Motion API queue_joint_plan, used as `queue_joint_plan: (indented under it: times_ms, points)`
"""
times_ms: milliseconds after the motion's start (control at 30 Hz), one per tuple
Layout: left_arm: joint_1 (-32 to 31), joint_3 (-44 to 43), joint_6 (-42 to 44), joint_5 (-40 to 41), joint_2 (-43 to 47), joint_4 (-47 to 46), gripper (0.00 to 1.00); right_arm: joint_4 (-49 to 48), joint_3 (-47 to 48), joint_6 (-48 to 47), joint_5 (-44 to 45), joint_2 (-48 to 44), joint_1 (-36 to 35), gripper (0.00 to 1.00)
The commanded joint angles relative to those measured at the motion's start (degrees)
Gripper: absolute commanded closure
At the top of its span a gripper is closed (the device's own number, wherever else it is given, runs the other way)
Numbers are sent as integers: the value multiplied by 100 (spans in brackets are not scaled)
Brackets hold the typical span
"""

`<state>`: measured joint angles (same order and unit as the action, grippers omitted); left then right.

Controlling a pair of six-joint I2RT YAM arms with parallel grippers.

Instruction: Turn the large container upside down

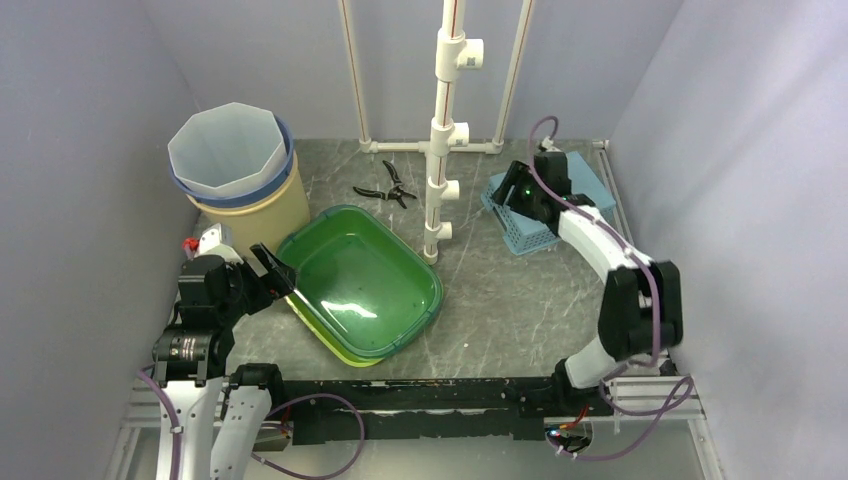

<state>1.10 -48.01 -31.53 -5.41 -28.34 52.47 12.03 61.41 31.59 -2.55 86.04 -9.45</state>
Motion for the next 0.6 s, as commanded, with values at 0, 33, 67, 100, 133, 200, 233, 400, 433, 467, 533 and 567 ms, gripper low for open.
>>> queue_joint_plan:
  times_ms: [0, 33, 67, 100, 133, 200, 233, 400, 433, 467, 533, 567]
  points:
    - [39, 2, 81, -62, 74, -248, 7, 218, 684, -507, -1010, 726, -126, 37]
    - [35, 2, 77, -46, 93, -246, 7, 264, 843, -524, -1053, 925, -139, 39]
    - [37, 2, 77, -40, 113, -246, 7, 355, 1032, -588, -1066, 1132, -161, 39]
    - [36, 10, 72, -46, 129, -251, 7, 530, 1285, -640, -948, 1383, -181, 39]
    - [39, 11, 81, -34, 129, -248, 7, 731, 1500, -637, -709, 1616, -192, 39]
    - [39, 11, 83, -49, 131, -253, 7, 876, 1827, -567, -355, 1998, -171, 38]
    - [39, 11, 85, -62, 121, -262, 7, 836, 1913, -493, -180, 2126, -157, 37]
    - [39, 11, 94, -101, 96, -263, 7, 631, 2591, -400, 778, 2788, -106, 35]
    - [39, 11, 95, -93, 93, -263, 7, 704, 2818, -365, 946, 2938, -95, 35]
    - [39, 11, 87, -84, 91, -263, 7, 723, 2987, -371, 1066, 3074, -84, 35]
    - [39, 11, 85, -81, 87, -263, 7, 713, 3303, -313, 1288, 3282, -55, 34]
    - [35, 11, 85, -76, 77, -261, 7, 654, 3403, -337, 1253, 3354, -30, 33]
